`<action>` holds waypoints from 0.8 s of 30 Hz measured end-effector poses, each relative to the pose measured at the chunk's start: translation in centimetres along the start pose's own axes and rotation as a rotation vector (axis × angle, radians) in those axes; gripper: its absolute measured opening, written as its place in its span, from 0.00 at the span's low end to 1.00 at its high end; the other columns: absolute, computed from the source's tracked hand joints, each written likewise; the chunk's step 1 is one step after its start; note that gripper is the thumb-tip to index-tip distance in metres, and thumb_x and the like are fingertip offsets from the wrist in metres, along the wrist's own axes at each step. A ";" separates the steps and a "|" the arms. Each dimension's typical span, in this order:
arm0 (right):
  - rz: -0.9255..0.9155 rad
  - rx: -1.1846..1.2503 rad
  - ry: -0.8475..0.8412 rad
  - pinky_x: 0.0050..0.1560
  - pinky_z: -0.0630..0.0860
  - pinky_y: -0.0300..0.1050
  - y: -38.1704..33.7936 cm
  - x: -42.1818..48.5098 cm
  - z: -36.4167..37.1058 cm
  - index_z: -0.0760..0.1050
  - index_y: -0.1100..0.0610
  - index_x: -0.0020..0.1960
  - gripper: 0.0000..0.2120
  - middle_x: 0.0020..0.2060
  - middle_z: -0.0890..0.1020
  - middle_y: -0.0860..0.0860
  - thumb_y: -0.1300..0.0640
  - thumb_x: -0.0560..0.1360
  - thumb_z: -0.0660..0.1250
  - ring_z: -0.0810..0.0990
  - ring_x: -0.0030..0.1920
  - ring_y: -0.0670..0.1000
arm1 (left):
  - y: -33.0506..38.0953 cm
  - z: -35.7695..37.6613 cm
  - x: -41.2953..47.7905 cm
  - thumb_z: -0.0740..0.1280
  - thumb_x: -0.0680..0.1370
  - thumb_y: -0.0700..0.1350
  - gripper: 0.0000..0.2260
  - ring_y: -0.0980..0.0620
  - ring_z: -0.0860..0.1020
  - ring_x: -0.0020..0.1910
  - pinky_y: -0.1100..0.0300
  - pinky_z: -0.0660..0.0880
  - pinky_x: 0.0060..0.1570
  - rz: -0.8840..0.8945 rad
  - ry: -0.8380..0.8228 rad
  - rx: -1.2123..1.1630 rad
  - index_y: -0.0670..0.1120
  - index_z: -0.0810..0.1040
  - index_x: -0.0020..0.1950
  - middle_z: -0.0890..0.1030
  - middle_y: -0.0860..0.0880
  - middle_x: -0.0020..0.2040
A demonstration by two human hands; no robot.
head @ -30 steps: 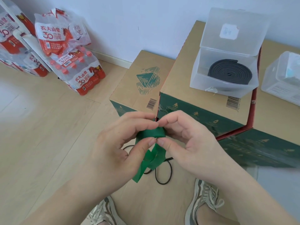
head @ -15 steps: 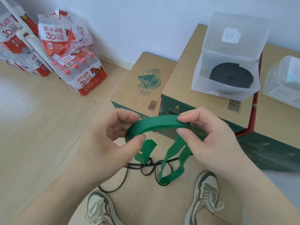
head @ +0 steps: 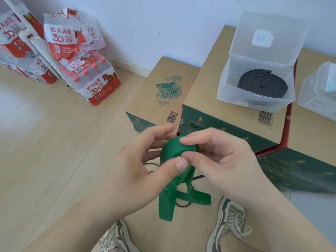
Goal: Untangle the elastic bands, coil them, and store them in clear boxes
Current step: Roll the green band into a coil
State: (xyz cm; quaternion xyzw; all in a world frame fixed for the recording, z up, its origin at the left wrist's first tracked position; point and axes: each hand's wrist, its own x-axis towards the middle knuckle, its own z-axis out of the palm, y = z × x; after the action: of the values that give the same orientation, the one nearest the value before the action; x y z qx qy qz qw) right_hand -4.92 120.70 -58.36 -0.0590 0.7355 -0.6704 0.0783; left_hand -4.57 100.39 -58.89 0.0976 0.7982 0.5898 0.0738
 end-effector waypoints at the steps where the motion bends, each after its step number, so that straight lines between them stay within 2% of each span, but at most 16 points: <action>1: -0.011 0.021 0.026 0.54 0.84 0.53 0.1 0.0 0.1 0.84 0.52 0.51 0.08 0.48 0.88 0.51 0.62 0.74 0.77 0.87 0.50 0.54 | 0.0 0.1 0.0 0.76 0.73 0.56 0.30 0.57 0.81 0.63 0.62 0.78 0.62 -0.073 -0.088 0.010 0.56 0.72 0.73 0.83 0.59 0.61; 3: -0.024 0.062 0.084 0.54 0.84 0.51 0.2 0.2 0.0 0.84 0.53 0.50 0.08 0.48 0.87 0.53 0.62 0.73 0.75 0.87 0.50 0.54 | -0.4 0.5 -0.2 0.79 0.72 0.50 0.31 0.59 0.82 0.59 0.63 0.77 0.61 -0.112 -0.212 0.102 0.60 0.70 0.72 0.83 0.62 0.56; 5: -0.031 0.059 0.138 0.54 0.83 0.50 0.2 0.3 -0.2 0.83 0.53 0.50 0.07 0.48 0.87 0.54 0.64 0.75 0.74 0.86 0.50 0.53 | -0.6 0.7 -0.1 0.78 0.73 0.43 0.29 0.58 0.83 0.53 0.59 0.79 0.58 -0.087 -0.206 0.218 0.62 0.72 0.68 0.83 0.62 0.51; 7: 0.000 0.008 0.218 0.53 0.83 0.50 0.3 0.4 -0.7 0.82 0.51 0.51 0.10 0.47 0.87 0.52 0.65 0.78 0.73 0.86 0.49 0.52 | -0.8 0.3 0.2 0.77 0.73 0.41 0.27 0.55 0.83 0.51 0.56 0.80 0.56 -0.057 -0.102 0.272 0.61 0.74 0.68 0.83 0.62 0.50; 9: 0.035 -0.124 0.275 0.54 0.83 0.54 0.7 0.5 -1.4 0.80 0.46 0.52 0.10 0.48 0.86 0.48 0.62 0.79 0.71 0.85 0.49 0.50 | -0.7 -0.3 0.4 0.78 0.72 0.40 0.26 0.52 0.84 0.49 0.55 0.81 0.54 -0.048 0.048 0.195 0.60 0.77 0.65 0.83 0.60 0.51; 12: 0.144 -0.277 0.178 0.60 0.80 0.58 1.1 0.6 -2.7 0.75 0.43 0.53 0.12 0.52 0.85 0.44 0.60 0.79 0.71 0.83 0.56 0.48 | -0.2 -0.9 0.9 0.81 0.71 0.41 0.17 0.47 0.86 0.47 0.51 0.83 0.52 -0.004 0.191 0.031 0.56 0.82 0.54 0.86 0.54 0.50; 14: 0.226 -0.292 0.026 0.64 0.79 0.52 0.7 0.5 -2.6 0.73 0.45 0.51 0.15 0.54 0.84 0.43 0.63 0.76 0.74 0.82 0.59 0.44 | 0.0 -0.8 0.8 0.79 0.74 0.41 0.08 0.48 0.86 0.48 0.52 0.83 0.51 0.098 0.204 0.005 0.52 0.85 0.49 0.87 0.54 0.51; 16: 0.199 -0.234 -0.068 0.66 0.78 0.51 0.5 0.3 -1.7 0.72 0.48 0.49 0.17 0.54 0.84 0.44 0.63 0.72 0.77 0.83 0.60 0.45 | 0.2 -0.2 0.4 0.78 0.74 0.41 0.05 0.49 0.86 0.51 0.54 0.83 0.51 0.168 0.182 0.035 0.50 0.87 0.48 0.87 0.54 0.52; 20: 0.045 -0.091 -0.064 0.59 0.79 0.62 0.1 0.2 -0.2 0.74 0.51 0.49 0.17 0.49 0.84 0.52 0.58 0.69 0.81 0.83 0.53 0.58 | 0.5 0.8 0.1 0.75 0.75 0.40 0.05 0.53 0.86 0.54 0.58 0.82 0.51 0.248 0.134 0.126 0.44 0.87 0.50 0.87 0.51 0.54; 24: -0.019 0.015 -0.016 0.56 0.83 0.60 0.1 0.1 -0.3 0.82 0.51 0.51 0.13 0.48 0.87 0.52 0.58 0.70 0.81 0.87 0.51 0.56 | 0.7 0.7 0.1 0.75 0.76 0.45 0.07 0.51 0.86 0.53 0.56 0.83 0.50 0.228 0.153 0.080 0.46 0.86 0.52 0.86 0.52 0.56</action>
State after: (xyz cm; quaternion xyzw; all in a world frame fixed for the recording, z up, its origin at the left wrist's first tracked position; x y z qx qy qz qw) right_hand -5.09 120.96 -58.40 -0.0707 0.7290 -0.6763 0.0784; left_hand -4.47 101.26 -58.41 0.1453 0.8081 0.5678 -0.0588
